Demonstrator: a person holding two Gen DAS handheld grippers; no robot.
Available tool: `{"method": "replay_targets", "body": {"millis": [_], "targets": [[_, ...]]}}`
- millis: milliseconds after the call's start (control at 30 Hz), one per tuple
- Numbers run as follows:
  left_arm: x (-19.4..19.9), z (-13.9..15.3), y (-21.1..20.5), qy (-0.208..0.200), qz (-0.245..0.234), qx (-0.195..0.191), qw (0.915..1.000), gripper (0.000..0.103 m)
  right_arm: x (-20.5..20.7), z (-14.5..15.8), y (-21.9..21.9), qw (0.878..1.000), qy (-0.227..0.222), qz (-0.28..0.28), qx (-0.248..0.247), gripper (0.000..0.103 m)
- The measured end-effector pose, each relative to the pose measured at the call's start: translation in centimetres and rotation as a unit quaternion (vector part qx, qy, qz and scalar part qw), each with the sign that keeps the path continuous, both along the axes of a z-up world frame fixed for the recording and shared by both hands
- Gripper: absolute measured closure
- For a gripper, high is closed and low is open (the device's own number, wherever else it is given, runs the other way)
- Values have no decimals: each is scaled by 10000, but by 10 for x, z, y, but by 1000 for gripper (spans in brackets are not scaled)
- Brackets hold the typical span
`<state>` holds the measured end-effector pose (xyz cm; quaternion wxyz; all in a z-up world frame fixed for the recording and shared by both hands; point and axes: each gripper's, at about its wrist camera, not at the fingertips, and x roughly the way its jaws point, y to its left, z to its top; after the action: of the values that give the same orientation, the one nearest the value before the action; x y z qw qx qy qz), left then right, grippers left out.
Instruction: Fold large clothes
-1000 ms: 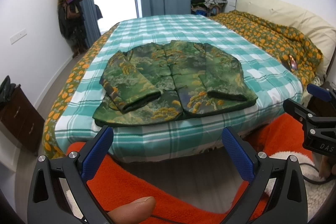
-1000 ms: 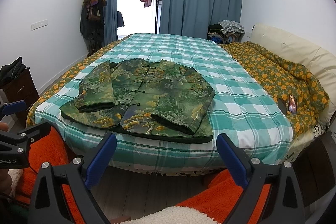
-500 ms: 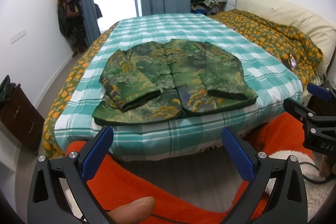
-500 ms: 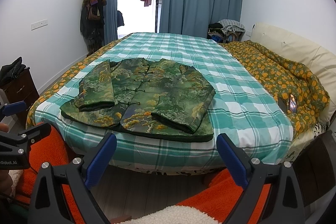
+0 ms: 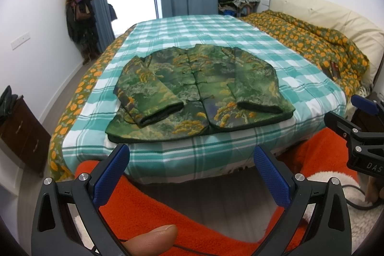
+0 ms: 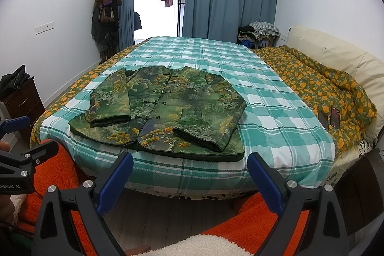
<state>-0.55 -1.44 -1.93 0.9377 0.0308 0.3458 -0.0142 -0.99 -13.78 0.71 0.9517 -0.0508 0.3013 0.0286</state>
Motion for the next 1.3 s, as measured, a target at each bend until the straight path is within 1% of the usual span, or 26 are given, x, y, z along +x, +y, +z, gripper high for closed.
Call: {"method": "replay_targets", "body": {"millis": [1300], "targets": [[1, 0, 0, 14, 0, 12, 10000, 0, -1, -2, 0, 10000, 36, -2, 6, 5]]}}
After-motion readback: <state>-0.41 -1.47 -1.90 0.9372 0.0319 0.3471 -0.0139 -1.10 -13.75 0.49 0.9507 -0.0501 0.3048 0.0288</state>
